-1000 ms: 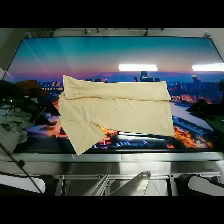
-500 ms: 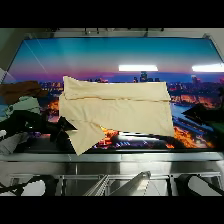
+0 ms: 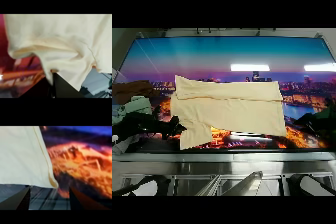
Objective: Fold the shirts.
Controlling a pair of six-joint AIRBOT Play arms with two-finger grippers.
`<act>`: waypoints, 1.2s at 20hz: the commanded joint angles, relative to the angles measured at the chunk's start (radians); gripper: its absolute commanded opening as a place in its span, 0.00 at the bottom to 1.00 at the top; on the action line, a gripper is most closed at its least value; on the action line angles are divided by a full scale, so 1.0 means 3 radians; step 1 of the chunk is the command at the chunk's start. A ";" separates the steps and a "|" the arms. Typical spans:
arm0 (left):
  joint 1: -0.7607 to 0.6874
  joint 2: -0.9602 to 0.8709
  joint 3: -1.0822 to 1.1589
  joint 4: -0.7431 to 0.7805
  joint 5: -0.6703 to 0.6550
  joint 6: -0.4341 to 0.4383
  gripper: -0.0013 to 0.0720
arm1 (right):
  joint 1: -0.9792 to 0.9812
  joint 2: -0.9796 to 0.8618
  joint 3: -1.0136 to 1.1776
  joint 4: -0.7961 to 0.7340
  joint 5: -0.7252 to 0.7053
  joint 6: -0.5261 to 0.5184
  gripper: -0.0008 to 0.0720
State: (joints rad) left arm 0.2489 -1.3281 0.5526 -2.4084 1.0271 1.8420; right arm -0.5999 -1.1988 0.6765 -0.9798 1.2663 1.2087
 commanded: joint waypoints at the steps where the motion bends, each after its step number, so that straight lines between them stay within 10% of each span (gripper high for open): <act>1: 0.0111 0.0065 -0.0003 -0.0061 0.0223 0.0089 0.05 | 0.0029 -0.0290 -0.0178 0.0140 -0.0011 -0.0103 0.73; 8: 0.0245 0.0065 -0.0003 -0.0061 0.0512 0.0170 0.05 | 0.0411 -0.0749 -0.0323 0.0600 -0.0337 -0.0360 0.63; 10: 0.0245 0.0066 -0.0001 -0.0062 0.0593 0.0210 0.05 | 0.0460 -0.0749 -0.0319 0.0842 -0.0310 -0.0502 0.19; 12: 0.0251 0.0066 0.0024 -0.0066 0.0777 0.0295 0.05 | 0.0458 -0.0711 -0.0295 0.0884 -0.0196 -0.0543 0.03; 17: 0.0515 0.0203 0.0376 -0.0061 0.1718 0.0440 0.05 | 0.0078 -0.0238 -0.0163 0.0652 0.0212 -0.0214 0.03; 24: 0.0946 0.0801 0.0296 -0.0072 0.1722 0.0401 0.05 | -0.0356 0.0069 -0.0160 0.0754 0.0357 -0.0215 0.03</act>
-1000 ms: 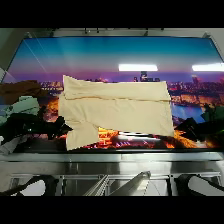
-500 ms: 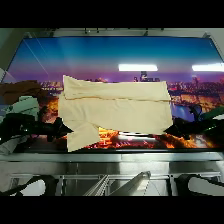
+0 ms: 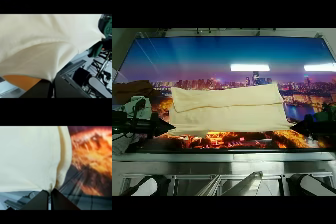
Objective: Fold the shirts.
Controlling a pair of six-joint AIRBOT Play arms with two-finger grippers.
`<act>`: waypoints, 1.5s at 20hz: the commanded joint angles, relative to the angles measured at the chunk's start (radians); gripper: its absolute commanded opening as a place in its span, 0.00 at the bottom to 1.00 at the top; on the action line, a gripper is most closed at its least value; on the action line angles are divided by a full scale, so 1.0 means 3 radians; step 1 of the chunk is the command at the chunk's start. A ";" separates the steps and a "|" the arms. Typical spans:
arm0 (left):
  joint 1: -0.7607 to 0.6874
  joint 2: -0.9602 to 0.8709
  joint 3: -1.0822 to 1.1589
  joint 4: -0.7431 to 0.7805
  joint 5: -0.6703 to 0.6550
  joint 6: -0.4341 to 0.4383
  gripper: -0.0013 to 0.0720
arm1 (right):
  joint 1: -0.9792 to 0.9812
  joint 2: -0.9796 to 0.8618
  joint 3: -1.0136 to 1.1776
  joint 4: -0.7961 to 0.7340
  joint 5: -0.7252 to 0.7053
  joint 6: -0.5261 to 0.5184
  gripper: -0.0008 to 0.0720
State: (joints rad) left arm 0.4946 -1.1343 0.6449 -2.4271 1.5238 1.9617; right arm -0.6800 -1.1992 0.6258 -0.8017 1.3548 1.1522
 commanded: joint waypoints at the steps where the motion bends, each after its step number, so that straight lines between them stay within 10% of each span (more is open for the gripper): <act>1: 0.0120 0.0140 0.0018 -0.0017 0.0072 -0.0005 0.05 | -0.0089 0.0069 0.0009 0.0434 0.0051 -0.0160 0.03; 12: -0.0722 -0.1471 0.1781 -0.0025 -0.0211 -0.0197 0.05 | 0.0970 -0.0586 0.0196 0.2047 -0.1635 -0.1230 0.03; 25: -0.0781 -0.2894 0.2927 -0.0032 0.0131 -0.0207 0.06 | 0.1189 -0.1320 0.0587 0.1637 -0.1779 -0.1545 0.03; 26: -0.0781 -0.2890 0.3031 -0.0037 0.0267 -0.0207 0.26 | 0.1174 -0.1269 0.0598 0.1548 -0.1663 -0.1562 0.06; 28: -0.0754 -0.2884 0.3346 -0.0036 0.0594 -0.0272 0.92 | 0.1062 -0.1058 0.0713 0.1090 -0.1394 -0.1422 0.47; 30: -0.0696 -0.2880 0.3686 -0.0033 0.0807 -0.0477 0.99 | 0.0903 -0.0809 0.0932 0.0331 -0.1362 -0.0769 0.86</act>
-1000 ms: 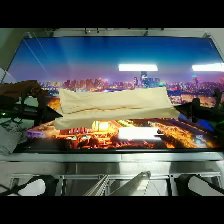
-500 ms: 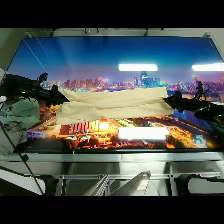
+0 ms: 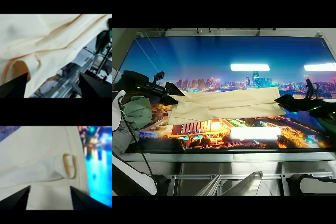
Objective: Fold the shirts.
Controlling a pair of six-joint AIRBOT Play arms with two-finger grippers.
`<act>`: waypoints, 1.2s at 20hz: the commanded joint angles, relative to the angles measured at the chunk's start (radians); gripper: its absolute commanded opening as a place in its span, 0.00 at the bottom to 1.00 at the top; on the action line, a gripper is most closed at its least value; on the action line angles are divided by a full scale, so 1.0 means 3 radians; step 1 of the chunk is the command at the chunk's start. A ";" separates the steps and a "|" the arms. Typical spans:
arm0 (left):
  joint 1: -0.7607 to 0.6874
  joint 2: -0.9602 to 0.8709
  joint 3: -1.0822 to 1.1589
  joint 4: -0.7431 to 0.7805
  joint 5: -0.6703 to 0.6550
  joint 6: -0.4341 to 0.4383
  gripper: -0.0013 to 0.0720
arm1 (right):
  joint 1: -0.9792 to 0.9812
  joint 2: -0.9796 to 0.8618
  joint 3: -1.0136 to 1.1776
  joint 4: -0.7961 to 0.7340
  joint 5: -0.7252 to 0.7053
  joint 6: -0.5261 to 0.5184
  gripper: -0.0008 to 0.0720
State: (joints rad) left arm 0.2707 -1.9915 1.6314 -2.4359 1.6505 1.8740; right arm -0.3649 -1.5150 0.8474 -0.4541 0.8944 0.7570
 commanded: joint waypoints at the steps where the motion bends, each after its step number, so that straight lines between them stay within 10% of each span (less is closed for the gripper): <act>1: 0.0079 -0.0023 0.0544 -0.0005 0.0429 -0.0299 0.99 | -0.0221 0.0296 0.0327 -0.1108 0.0173 0.0793 0.93; 9: -0.0216 -0.0014 0.0941 0.0022 0.0429 -0.0515 0.96 | -0.0083 -0.0540 0.0678 -0.0629 0.0350 0.0971 0.92; 12: -0.0389 -0.0015 0.0941 0.0022 0.0380 -0.0515 0.96 | 0.0046 -0.0837 0.0820 -0.0486 0.0538 0.0984 0.76; 15: -0.0642 -0.0029 0.0941 0.0029 0.0193 -0.0515 0.96 | 0.0215 -0.0961 0.0983 -0.0477 0.0619 0.1006 0.56; 17: -0.0860 -0.0094 0.0941 0.0033 0.0061 -0.0515 0.96 | 0.0294 -0.0969 0.1031 -0.0478 0.0615 0.1017 0.04; 18: -0.0991 -0.0149 0.0940 0.0034 -0.0001 -0.0518 0.84 | 0.0308 -0.0968 0.1055 -0.0478 0.0632 0.1020 0.03; 19: -0.1106 -0.0210 0.0940 0.0034 -0.0103 -0.0515 0.32 | 0.0305 -0.0965 0.1094 -0.0479 0.0694 0.1019 0.03; 20: -0.1249 -0.0282 0.0938 0.0031 -0.0245 -0.0510 0.03 | 0.0290 -0.0959 0.1142 -0.0490 0.0760 0.1019 0.03; 24: -0.1896 -0.0605 0.0942 0.0037 -0.0697 -0.0519 0.02 | 0.0146 -0.0788 0.1297 -0.0501 0.0974 0.1020 0.03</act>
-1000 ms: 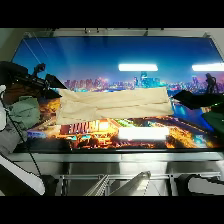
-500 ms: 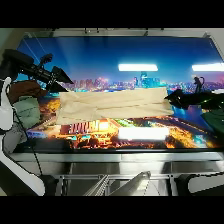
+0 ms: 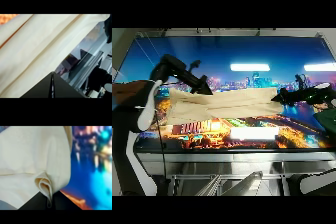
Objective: Fold the shirts.
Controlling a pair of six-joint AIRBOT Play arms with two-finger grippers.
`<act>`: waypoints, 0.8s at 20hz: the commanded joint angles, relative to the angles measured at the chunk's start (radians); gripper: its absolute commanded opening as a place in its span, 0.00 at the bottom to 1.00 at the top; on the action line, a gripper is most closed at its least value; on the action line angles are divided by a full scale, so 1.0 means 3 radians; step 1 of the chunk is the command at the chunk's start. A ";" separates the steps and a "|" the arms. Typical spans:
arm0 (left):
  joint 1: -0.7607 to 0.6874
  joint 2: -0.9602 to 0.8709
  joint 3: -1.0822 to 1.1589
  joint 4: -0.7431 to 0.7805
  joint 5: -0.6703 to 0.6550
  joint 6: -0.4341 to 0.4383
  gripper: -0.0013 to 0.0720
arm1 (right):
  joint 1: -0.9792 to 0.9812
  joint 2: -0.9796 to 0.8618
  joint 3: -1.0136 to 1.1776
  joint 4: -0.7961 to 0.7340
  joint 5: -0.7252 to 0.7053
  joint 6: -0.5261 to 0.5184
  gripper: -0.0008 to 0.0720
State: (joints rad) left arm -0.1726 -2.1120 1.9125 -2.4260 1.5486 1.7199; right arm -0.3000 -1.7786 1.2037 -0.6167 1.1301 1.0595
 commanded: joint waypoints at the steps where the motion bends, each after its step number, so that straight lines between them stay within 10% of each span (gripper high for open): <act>1: -0.0554 -0.0282 0.0005 0.0004 -0.0429 -0.0022 0.03 | -0.0114 0.0126 0.0154 0.0041 0.0294 0.0011 0.03; 8: -0.1108 -0.0498 0.0034 0.0098 -0.0875 -0.0456 0.03 | -0.0422 0.0584 0.0397 0.0318 0.1241 -0.0027 0.03; 16: -0.0495 0.0802 0.0175 -0.0164 -0.0290 0.0125 0.03 | 0.0604 0.1177 0.0398 0.0944 0.1001 -0.0039 0.03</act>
State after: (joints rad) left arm -0.4221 -2.0705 2.0315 -2.4763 1.4193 1.6981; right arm -0.2516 -1.4708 1.3212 -0.4164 1.5002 1.0489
